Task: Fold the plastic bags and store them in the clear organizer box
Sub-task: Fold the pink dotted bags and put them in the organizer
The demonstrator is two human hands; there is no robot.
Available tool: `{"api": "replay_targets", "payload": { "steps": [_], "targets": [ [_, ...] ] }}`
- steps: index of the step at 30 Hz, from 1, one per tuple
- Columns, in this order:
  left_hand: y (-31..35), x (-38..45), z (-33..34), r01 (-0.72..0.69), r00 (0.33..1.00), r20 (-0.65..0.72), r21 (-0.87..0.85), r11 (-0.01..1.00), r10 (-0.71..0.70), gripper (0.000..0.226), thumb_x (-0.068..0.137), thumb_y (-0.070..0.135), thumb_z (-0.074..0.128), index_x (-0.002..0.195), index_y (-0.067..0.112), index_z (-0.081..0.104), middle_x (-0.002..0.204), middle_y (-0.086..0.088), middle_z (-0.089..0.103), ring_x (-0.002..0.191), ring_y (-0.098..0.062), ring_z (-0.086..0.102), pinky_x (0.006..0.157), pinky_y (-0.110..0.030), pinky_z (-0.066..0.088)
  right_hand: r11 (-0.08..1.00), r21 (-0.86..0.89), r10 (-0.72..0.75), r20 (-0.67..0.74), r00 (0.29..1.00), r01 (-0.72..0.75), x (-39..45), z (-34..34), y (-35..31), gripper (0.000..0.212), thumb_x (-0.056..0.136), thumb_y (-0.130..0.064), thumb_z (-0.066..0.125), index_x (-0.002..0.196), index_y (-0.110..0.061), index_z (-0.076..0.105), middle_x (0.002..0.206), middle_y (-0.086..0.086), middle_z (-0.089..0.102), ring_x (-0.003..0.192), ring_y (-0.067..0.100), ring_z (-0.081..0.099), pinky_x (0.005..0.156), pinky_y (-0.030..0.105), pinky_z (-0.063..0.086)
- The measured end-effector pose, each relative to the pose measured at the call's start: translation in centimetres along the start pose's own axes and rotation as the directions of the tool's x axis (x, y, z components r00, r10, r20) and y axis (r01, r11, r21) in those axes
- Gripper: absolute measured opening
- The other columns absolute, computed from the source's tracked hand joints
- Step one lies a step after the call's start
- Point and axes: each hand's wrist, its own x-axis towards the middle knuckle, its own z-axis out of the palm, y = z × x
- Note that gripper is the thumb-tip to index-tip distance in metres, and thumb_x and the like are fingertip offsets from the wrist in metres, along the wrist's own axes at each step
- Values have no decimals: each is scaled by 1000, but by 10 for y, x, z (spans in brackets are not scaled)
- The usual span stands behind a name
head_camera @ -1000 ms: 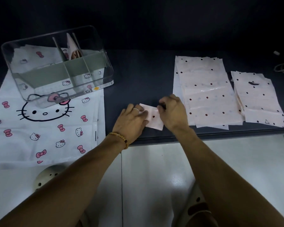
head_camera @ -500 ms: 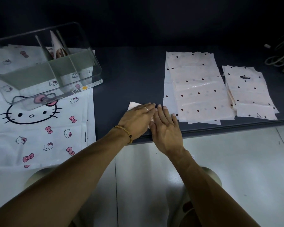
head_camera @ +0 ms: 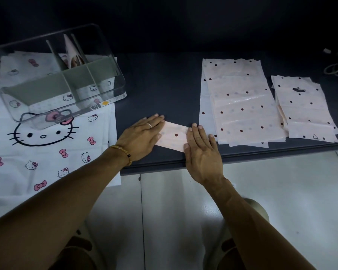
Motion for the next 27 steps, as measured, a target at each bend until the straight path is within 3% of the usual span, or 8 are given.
{"api": "replay_targets", "payload": {
  "steps": [5,8,14,16,18,21,23,27],
  "targets": [
    [13,19,-13,114,992,-35,-122,986,-120,46,97,28,45,141,17,41,143,-3,44,134,-20,33,109,-39,27,1000,0,-5,-18,1000,5,1,0,1,54,101,-34,24,148,-9,33,156,7,27,146,23,18,118,42,12],
    [23,38,-17,144,985,-82,-100,984,-153,34,95,27,49,127,17,55,125,-4,55,118,-22,42,99,-37,35,1000,13,-19,-27,999,19,0,-1,1,52,101,-31,28,146,-7,36,154,8,31,145,25,22,117,45,16],
    [30,60,-24,201,960,200,-12,979,-195,19,95,26,50,108,15,57,118,-8,55,113,-27,49,94,-39,36,995,91,-38,30,999,35,3,-4,5,51,103,-31,27,149,-10,28,158,5,21,147,20,11,119,39,5],
    [29,55,-29,268,947,218,-124,956,-237,14,95,25,49,103,16,56,114,-7,55,103,-24,52,87,-36,40,968,246,23,77,997,-41,6,-12,4,54,103,-36,31,151,-13,21,160,1,14,148,15,4,119,34,0],
    [23,42,-37,336,938,210,-372,865,-274,5,95,22,51,93,18,53,101,-3,58,88,-17,53,75,-28,42,906,390,155,59,986,-166,14,-23,-3,58,100,-40,39,150,-15,26,158,1,22,147,16,14,117,34,12],
    [12,17,-51,337,939,179,-656,676,-294,14,93,17,56,81,24,52,78,7,58,68,-1,54,59,-11,42,693,660,309,89,947,-288,32,-50,-24,44,93,-40,55,129,-15,55,125,-3,62,115,14,57,96,25,49],
    [5,4,-63,312,936,137,-754,579,-325,19,93,14,56,78,25,52,74,8,58,64,1,53,59,-10,42,569,778,267,132,955,-267,46,-63,-41,14,92,-33,60,95,-22,67,88,-18,70,83,3,66,67,15,54],
    [-15,-14,-82,260,919,57,-832,490,-390,20,94,11,55,77,21,53,73,3,56,64,-5,50,61,-15,42,644,741,174,99,980,-189,76,-82,-75,21,90,-24,64,73,-12,67,69,0,69,63,17,63,56,31,52]
  ]
}}
